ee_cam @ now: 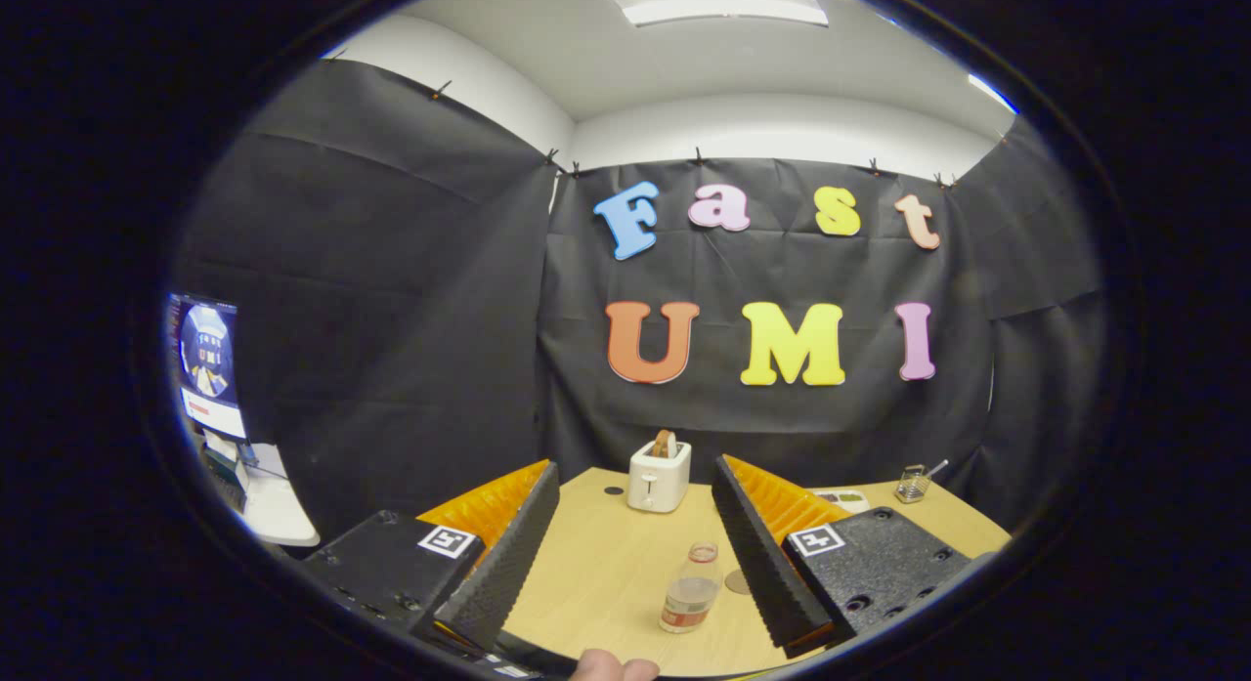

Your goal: Take the bottle from table, then pour the juice into the cup, finally place the bottle on the coaster

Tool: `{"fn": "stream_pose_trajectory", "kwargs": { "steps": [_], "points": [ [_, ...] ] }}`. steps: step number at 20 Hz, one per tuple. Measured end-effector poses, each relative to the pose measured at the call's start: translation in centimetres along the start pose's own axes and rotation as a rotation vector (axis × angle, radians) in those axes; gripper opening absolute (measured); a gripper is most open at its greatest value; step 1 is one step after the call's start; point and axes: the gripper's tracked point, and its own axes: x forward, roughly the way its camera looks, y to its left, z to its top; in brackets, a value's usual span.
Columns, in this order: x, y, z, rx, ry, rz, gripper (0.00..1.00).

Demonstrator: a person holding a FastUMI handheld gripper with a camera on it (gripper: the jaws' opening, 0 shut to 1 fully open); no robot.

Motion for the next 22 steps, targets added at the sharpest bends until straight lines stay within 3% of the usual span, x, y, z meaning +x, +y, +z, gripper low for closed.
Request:
{"fn": "stream_pose_trajectory", "kwargs": {
  "steps": [9, 22],
  "points": [
    [0.3, -1.6, -8.4, -0.067, 0.155, -0.106, 1.0],
    [2.0, -4.8, -21.0, 0.014, 0.276, -0.177, 1.0]
  ]
}}
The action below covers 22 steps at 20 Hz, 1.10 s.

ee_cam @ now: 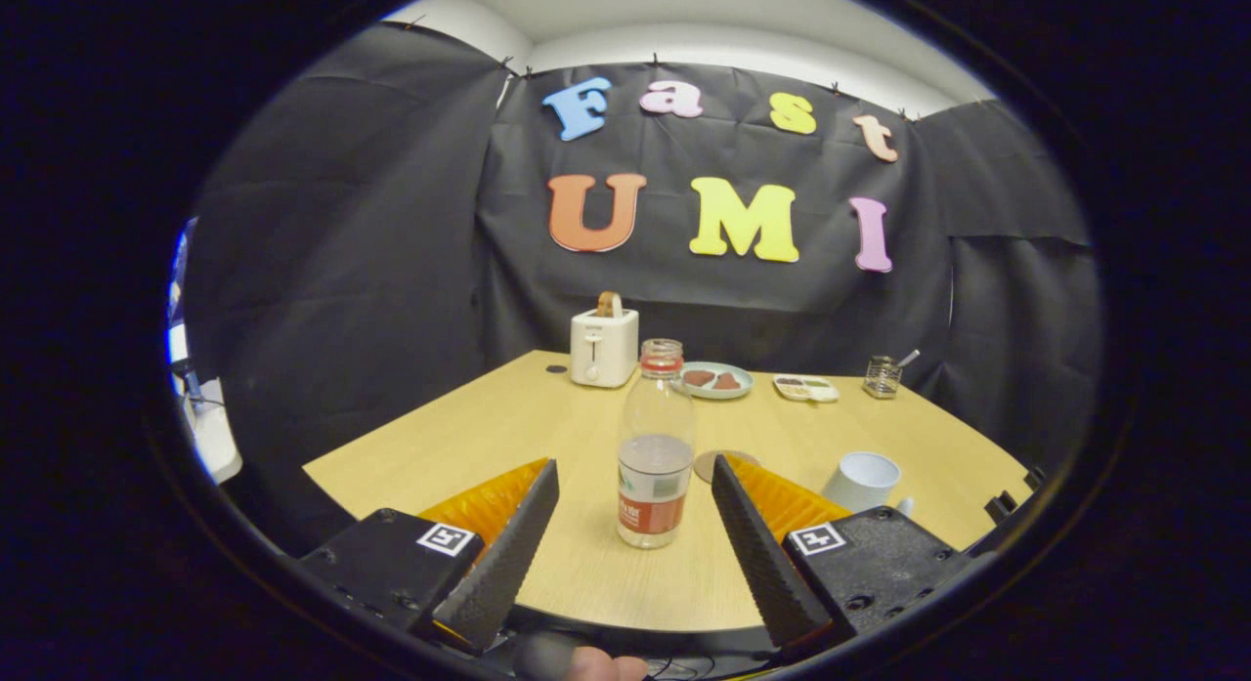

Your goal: Take the bottle from table, then pour the juice into the cup, finally place the bottle on the coaster

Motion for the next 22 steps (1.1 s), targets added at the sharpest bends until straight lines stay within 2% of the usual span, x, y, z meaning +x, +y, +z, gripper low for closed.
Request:
{"fn": "stream_pose_trajectory", "kwargs": {
  "steps": [14, 22],
  "points": [
    [8.5, -1.4, -3.9, -0.127, 0.042, -0.04, 1.0],
    [10.9, -1.3, -4.3, -0.156, 0.051, -0.009, 1.0]
  ]
}}
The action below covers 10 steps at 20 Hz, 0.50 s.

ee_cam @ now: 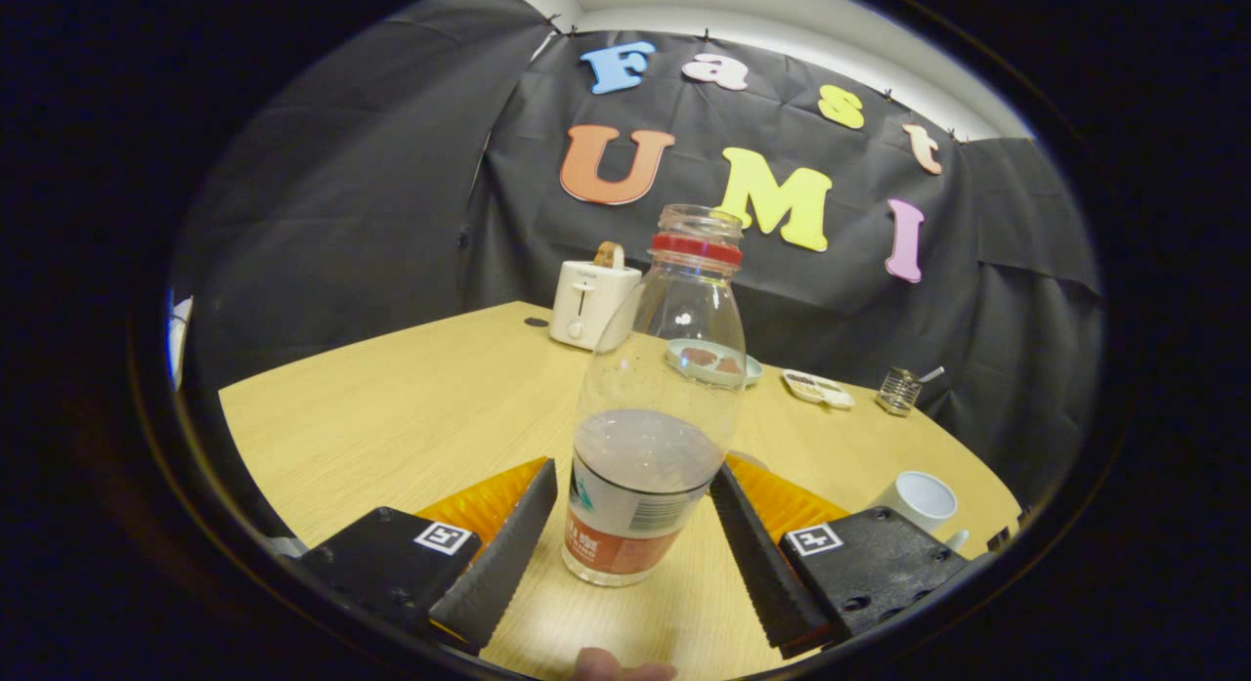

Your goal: Take the bottle from table, then pour the juice into the cup, finally place the bottle on the coaster

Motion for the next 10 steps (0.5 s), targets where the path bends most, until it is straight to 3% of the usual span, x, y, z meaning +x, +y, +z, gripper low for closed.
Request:
{"fn": "stream_pose_trajectory", "kwargs": {
  "steps": [7, 10],
  "points": [
    [0.43, 0.43, -0.47, 0.034, 0.026, 0.036, 0.98],
    [0.51, 0.67, -0.45, 0.032, 0.016, 0.043, 0.87]
  ]
}}
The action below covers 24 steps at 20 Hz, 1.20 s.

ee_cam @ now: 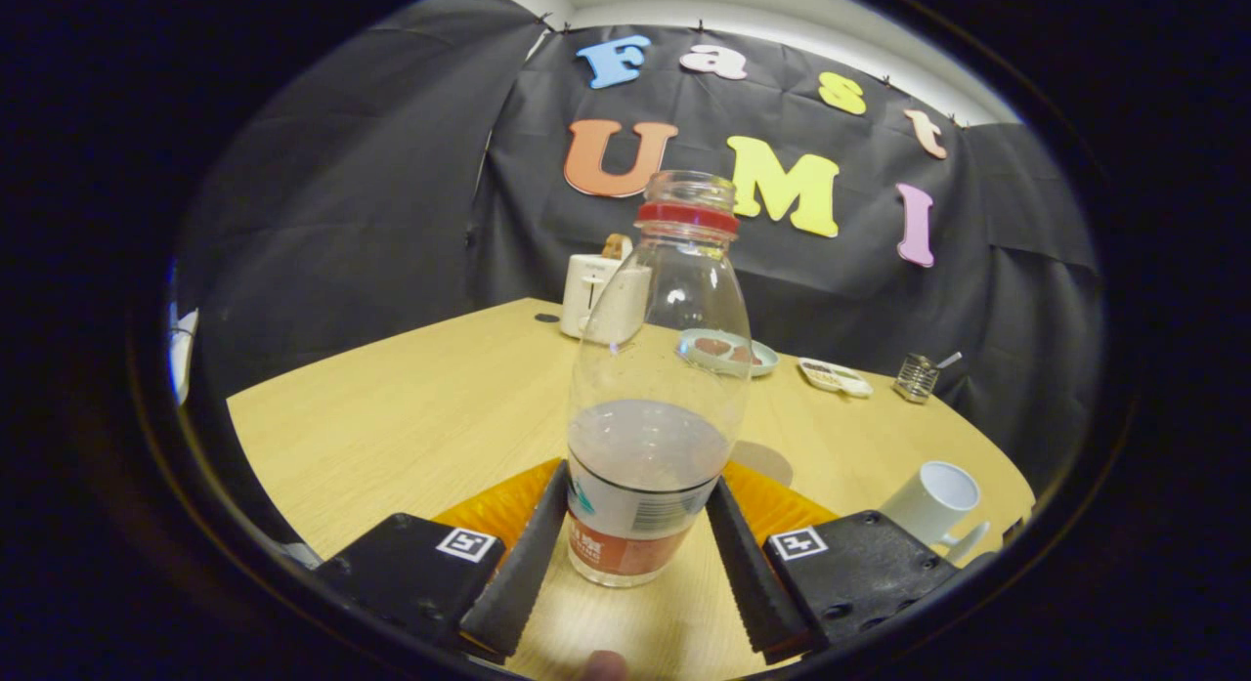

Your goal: Take the bottle from table, then pour the juice into the cup, finally place the bottle on the coaster

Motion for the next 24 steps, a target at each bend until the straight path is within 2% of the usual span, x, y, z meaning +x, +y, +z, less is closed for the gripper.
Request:
{"fn": "stream_pose_trajectory", "kwargs": {
  "steps": [9, 13, 19, 24],
  "points": [
    [-0.4, 0.4, 1.0, 0.019, -0.001, 0.054, 0.79],
    [-1.7, 1.0, 2.8, 0.071, -0.021, 0.088, 0.77],
    [-4.1, 2.0, 5.6, 0.296, -0.056, 0.179, 0.75],
    [-4.9, 1.2, 5.8, 0.506, -0.034, 0.251, 0.75]
  ]
}}
